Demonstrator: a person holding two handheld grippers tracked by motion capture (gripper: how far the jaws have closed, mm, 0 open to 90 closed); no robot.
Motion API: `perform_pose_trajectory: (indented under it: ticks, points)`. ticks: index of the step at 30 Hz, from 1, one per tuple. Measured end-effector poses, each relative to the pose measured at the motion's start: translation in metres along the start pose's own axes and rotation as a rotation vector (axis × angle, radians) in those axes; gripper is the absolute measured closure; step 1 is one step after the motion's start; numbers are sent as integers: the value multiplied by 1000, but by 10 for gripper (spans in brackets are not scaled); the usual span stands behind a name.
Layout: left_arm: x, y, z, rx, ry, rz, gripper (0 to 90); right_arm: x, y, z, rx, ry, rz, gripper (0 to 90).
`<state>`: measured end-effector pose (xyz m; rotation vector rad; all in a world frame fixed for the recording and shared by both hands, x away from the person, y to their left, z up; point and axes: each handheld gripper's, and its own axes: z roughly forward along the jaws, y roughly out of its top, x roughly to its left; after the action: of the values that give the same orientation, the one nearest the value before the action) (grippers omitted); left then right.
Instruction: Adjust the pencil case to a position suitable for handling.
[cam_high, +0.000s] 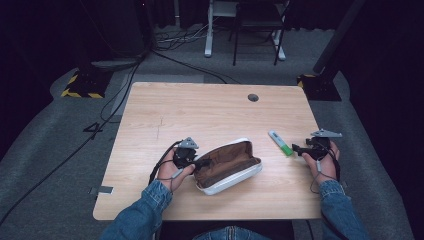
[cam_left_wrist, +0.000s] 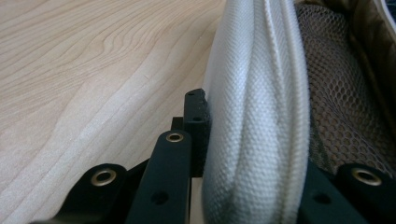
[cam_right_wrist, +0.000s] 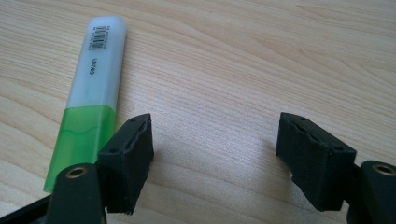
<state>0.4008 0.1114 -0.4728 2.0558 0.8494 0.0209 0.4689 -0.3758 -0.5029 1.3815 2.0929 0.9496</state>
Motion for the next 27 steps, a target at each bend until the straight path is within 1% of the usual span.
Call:
perform_pose_trajectory:
  ticks: [3,4,7,9,10,11,13,15,17,20,21,25,27]
  points:
    - [1,-1,1,3,5,2,775,0,0,0,0,-1,-2,275]
    - [1,-1,2,10,13,4,759,0,0,0,0,0,-1,275]
    - [0,-1,3,18,38,6,631,0,0,0,0,1,0,274]
    - [0,-1,4,22,43,7,563,0,0,0,0,1,0,275]
    - [0,-1,4,20,50,9,504,0,0,0,0,1,0,274]
    - [0,-1,5,16,54,12,464,0,0,0,0,1,0,274]
    - [-2,0,4,11,66,14,410,0,0,0,0,1,0,274]
    - [-3,1,3,-2,69,15,358,0,0,0,0,1,0,274]
    - [-4,2,0,-17,84,32,313,0,0,0,0,2,0,274]
    - [-5,4,-5,-37,91,32,282,0,0,0,0,2,0,273]
    - [-5,4,-5,-37,91,32,277,0,0,0,0,2,0,273]
    - [-7,4,-13,-47,106,23,265,0,0,0,1,3,0,272]
    - [-7,4,-18,-52,112,31,261,0,0,0,1,3,-1,271]
